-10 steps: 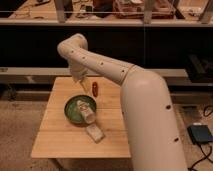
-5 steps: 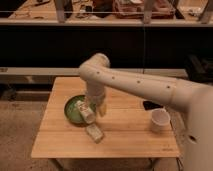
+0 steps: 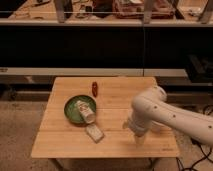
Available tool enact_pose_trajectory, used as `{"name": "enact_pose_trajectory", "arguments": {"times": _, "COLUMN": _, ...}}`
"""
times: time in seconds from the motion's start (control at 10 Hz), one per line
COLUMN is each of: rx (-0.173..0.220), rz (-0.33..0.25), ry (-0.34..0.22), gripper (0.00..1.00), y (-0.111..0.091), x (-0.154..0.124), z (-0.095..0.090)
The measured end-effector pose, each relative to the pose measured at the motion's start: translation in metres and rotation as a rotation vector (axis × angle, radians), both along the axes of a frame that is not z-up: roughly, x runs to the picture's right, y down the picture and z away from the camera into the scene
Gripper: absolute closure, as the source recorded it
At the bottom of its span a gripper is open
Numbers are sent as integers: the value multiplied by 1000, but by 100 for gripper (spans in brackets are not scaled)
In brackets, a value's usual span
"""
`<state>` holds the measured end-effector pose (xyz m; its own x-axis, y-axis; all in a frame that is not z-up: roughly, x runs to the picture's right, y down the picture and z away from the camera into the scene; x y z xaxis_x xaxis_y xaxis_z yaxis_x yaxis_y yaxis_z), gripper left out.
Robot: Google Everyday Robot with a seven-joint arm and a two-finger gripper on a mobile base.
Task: Move the arm in a circular motion
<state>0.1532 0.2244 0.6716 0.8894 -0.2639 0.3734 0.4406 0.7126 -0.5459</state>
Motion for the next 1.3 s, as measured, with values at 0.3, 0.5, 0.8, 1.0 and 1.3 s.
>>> {"name": "enact_pose_trajectory", "arguments": {"times": 0.3, "rx": 55, "rz": 158, "ry": 148, "gripper": 35, "y": -2, "x": 90, "z": -4}}
{"name": "enact_pose_trajectory", "arguments": {"times": 0.5, "rx": 113, "rz": 229, "ry": 232, "gripper": 35, "y": -44, "x": 139, "z": 2}}
{"name": "enact_pose_trajectory", "arguments": {"times": 0.8, "rx": 180, "rz": 275, "ry": 298, "gripper": 35, "y": -140, "x": 153, "z": 27}}
{"name": "enact_pose_trajectory", "arguments": {"times": 1.0, "rx": 192, "rz": 265, "ry": 321, "gripper": 35, "y": -212, "x": 114, "z": 64}}
{"name": "enact_pose_trajectory", "arguments": {"times": 1.3, "rx": 176, "rz": 206, "ry": 362, "gripper": 35, "y": -306, "x": 22, "z": 131}}
